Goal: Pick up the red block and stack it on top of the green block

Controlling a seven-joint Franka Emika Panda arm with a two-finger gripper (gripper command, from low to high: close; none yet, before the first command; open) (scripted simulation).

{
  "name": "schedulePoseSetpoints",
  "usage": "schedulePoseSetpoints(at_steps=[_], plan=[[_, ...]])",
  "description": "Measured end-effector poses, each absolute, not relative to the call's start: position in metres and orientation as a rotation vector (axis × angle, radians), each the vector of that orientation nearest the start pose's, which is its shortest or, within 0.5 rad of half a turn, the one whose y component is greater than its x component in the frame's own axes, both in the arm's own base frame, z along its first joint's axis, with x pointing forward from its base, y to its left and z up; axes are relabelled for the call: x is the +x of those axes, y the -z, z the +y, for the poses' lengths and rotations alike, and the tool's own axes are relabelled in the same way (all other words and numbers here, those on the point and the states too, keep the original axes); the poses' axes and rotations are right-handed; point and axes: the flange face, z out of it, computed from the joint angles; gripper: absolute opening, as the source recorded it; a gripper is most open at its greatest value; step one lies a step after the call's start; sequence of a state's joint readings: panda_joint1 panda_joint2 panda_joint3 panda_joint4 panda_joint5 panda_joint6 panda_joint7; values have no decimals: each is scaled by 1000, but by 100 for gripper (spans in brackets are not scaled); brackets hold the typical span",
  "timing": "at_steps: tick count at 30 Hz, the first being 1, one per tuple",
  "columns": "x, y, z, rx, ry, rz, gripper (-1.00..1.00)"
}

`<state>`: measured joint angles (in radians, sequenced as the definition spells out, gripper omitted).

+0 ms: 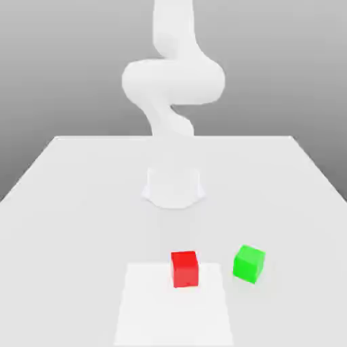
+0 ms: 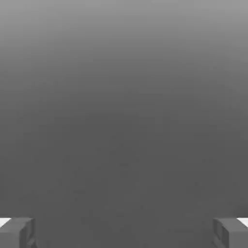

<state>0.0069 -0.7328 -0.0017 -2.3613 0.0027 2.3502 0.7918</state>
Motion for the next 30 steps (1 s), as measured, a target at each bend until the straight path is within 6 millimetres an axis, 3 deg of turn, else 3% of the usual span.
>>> schedulePoseSetpoints(at_steps=[4, 9, 13, 18, 24, 25, 30], plan=[[412, -562, 7, -2613, 758, 1050, 0], [424, -437, 13, -2743, 525, 1055, 0], [407, -336, 19, -2843, 315, 1052, 0], [356, -214, 22, -2954, 37, 1038, 0], [347, -152, 22, -2966, 1, 1035, 0], [347, -146, 22, -2966, 0, 1035, -100], [347, -146, 23, -2966, 0, 1035, -100]])
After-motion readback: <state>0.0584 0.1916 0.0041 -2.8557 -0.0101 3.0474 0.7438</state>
